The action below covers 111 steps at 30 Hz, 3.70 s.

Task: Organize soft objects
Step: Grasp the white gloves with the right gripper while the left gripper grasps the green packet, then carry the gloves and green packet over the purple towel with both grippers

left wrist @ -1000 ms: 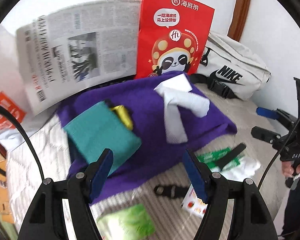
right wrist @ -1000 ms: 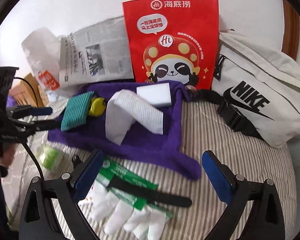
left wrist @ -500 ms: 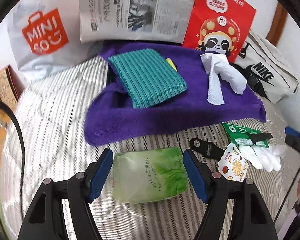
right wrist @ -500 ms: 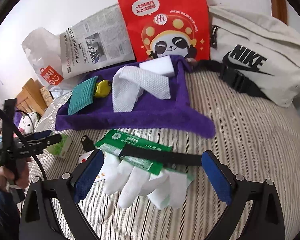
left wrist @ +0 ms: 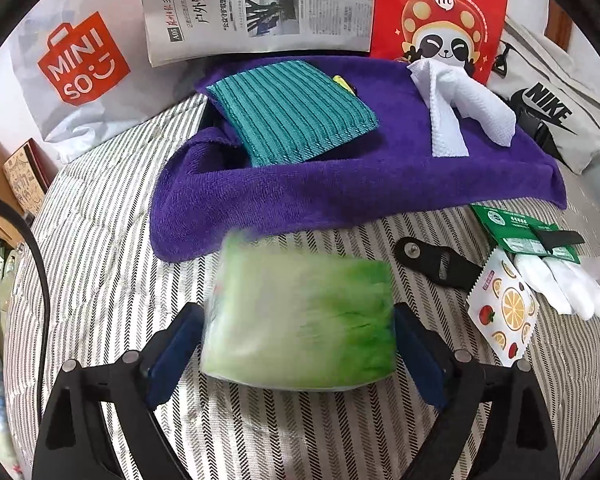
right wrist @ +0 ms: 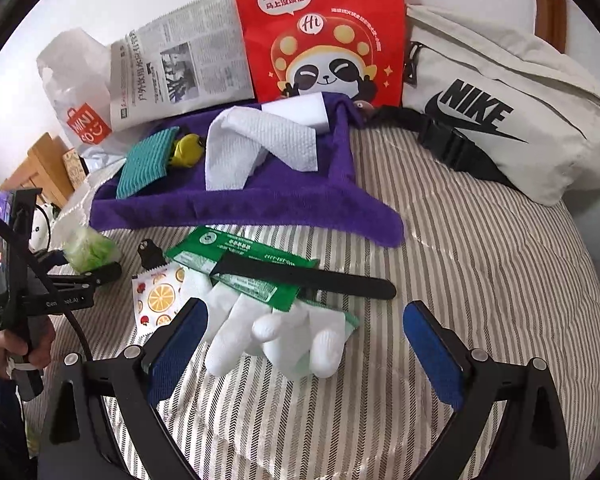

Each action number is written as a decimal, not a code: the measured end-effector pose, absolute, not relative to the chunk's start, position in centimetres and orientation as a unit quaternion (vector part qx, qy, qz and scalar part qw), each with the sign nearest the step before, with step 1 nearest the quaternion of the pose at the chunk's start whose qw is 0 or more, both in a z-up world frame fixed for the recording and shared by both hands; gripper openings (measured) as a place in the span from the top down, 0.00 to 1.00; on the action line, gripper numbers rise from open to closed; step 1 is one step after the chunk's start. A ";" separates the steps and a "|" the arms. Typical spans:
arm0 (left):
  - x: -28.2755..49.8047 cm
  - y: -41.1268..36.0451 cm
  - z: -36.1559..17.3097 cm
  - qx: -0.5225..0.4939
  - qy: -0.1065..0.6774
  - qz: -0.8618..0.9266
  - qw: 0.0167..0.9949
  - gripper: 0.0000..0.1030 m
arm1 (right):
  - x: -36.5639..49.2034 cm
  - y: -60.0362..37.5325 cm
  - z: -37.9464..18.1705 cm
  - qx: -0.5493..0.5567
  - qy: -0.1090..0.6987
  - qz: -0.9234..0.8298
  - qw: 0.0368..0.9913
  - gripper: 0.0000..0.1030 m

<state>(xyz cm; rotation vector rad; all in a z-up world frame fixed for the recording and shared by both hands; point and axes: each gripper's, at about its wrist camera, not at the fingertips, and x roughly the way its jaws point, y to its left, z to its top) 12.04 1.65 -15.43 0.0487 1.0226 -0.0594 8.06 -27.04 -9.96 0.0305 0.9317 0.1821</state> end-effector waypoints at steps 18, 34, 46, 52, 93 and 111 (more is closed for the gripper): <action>11.4 2.4 -14.9 0.022 0.467 -0.056 0.882 0.30 | 10.2 -24.8 -14.0 -0.016 0.513 0.072 0.855 0.07; 11.3 2.2 -14.9 0.021 0.471 -0.062 0.879 0.31 | 9.5 -23.9 -13.8 -0.002 0.480 0.082 0.873 0.64; 9.7 4.0 -13.3 -0.005 0.466 -0.078 0.881 0.31 | 7.6 -23.7 -9.4 0.029 0.468 0.139 0.873 0.73; 8.7 4.6 -11.3 -0.011 0.448 -0.084 0.890 0.31 | 7.4 -23.6 -7.3 0.042 0.450 0.157 0.878 0.73; 13.8 4.0 -4.9 -0.013 0.399 -0.110 0.910 0.31 | 16.4 -24.3 -4.3 0.050 0.412 0.128 0.901 0.73; 21.1 2.7 -6.6 -0.018 0.412 -0.120 0.903 0.31 | 25.5 -21.8 -11.5 -0.004 0.450 0.133 0.883 0.72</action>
